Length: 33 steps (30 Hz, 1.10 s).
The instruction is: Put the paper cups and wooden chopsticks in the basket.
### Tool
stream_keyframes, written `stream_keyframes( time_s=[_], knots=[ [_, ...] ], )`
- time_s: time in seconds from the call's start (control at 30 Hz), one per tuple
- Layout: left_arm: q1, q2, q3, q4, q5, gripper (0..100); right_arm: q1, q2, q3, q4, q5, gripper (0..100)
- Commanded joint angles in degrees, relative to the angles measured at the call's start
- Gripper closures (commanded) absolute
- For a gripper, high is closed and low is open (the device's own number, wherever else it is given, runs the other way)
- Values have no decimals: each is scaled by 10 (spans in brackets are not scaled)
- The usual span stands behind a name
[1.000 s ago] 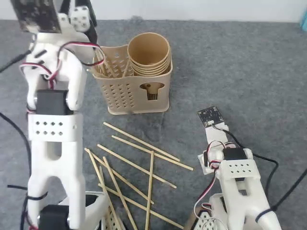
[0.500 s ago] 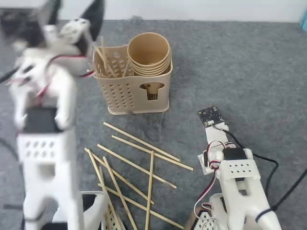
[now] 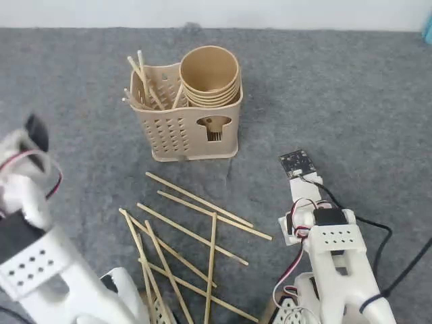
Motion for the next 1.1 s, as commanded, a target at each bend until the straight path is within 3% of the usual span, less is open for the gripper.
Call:
stream_keyframes(
  time_s=[0.0, 0.23, 0.37, 0.6, 0.7, 0.8, 1.07],
  knots=[
    [-29, -9, 174, -94, 24, 720, -26, -2, -26, -7, -63, 979],
    [-33, -8, 329, -218, 47, 720, -156, 1, -216, 170, -159, 979],
    [-29, -4, 357, -248, 75, 720, -253, 2, -262, 183, -202, 977],
    [-32, 152, 284, -251, 80, 720, -369, 3, -234, 52, -281, 976],
    [-33, 254, 258, -288, 77, 720, -407, 23, -184, -52, -308, 907],
    [-46, 316, 225, -299, 78, 720, -414, 74, -169, -124, -348, 853],
    [-35, 326, 216, -302, 80, 720, -402, 221, -172, -192, -425, 854]
  ],
)
